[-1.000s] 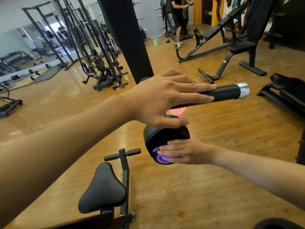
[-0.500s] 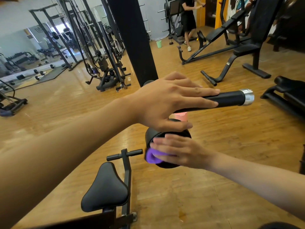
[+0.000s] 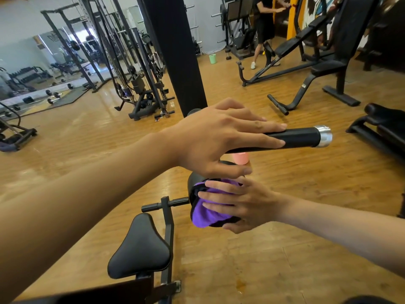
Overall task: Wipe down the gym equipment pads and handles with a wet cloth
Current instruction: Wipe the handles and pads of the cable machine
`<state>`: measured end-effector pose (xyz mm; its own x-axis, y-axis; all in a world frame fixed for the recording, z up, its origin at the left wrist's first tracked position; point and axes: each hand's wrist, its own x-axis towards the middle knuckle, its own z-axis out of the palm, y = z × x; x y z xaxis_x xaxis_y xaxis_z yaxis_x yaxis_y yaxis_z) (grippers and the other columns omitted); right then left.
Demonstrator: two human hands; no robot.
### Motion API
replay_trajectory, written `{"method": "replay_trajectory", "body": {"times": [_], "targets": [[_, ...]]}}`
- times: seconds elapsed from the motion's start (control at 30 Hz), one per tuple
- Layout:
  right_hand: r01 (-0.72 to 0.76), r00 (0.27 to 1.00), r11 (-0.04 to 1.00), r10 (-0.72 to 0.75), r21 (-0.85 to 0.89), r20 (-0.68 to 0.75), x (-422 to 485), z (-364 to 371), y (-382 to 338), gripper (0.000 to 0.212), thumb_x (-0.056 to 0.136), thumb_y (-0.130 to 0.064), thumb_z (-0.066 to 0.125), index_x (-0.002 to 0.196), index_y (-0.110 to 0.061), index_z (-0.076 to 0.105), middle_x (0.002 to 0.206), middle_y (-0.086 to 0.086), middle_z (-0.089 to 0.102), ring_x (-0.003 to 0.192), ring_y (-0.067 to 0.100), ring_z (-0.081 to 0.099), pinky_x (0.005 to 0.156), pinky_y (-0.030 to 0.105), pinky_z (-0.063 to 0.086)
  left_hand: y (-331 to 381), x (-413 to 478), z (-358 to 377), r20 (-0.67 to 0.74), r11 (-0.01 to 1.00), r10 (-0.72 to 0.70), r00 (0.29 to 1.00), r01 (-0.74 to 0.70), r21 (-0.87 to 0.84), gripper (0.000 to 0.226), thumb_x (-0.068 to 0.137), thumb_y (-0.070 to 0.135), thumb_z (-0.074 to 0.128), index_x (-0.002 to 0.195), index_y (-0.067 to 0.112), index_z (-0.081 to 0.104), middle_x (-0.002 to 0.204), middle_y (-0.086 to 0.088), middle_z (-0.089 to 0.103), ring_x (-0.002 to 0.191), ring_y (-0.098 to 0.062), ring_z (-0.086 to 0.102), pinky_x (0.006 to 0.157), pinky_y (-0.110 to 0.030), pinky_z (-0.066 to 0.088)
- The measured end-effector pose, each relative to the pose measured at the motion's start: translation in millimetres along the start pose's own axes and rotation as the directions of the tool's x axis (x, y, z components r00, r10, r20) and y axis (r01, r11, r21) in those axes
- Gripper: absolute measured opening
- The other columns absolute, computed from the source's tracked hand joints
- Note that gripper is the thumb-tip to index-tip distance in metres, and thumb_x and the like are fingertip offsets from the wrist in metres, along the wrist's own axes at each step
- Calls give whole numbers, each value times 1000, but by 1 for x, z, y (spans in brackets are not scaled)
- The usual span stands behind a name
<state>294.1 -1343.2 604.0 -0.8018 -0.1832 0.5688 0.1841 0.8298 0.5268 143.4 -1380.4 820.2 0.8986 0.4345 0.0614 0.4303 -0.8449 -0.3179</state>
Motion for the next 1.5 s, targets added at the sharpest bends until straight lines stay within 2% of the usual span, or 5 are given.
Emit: {"method": "replay_trajectory", "body": {"times": [0.3,0.7,0.87,1.07,1.5], "targets": [[185,980,983,-183,-15,83,-3,23,-12,41,102,-4,60,142,-13,58,157,9,46,149,25,37,124,38,28,-3,1,1,-12,1000,-3,1000,3,-15,63,100,53,44,156,24,47,166,0,38,147,-21,43,117,-49,30],[89,993,991,-96,96,70,-25,42,-26,17,100,-10,67,115,-10,75,138,10,64,136,25,54,112,39,44,-8,11,5,-35,1000,9,999,-9,9,64,101,54,42,156,22,46,166,-1,38,144,-21,46,114,-46,30],[-224,957,966,243,128,-159,0,20,-10,26,102,-8,64,127,-9,72,140,15,62,138,29,53,115,42,43,-9,15,7,-54,1000,21,998,-21,3,65,102,55,40,156,22,46,165,-2,39,143,-21,47,113,-47,32],[114,980,993,-118,34,161,-64,65,-41,36,98,-10,69,134,-13,65,156,8,47,148,22,38,119,37,36,-11,20,9,-42,998,38,998,-36,57,65,102,54,41,158,22,42,167,-2,35,143,-22,47,112,-44,30],[-135,990,990,134,33,33,-42,75,-44,33,106,-10,54,137,-16,64,154,0,50,149,20,37,120,37,36,-16,28,11,-66,999,37,997,-35,33,66,102,55,37,158,20,43,167,-4,36,140,-22,51,110,-51,35]]}}
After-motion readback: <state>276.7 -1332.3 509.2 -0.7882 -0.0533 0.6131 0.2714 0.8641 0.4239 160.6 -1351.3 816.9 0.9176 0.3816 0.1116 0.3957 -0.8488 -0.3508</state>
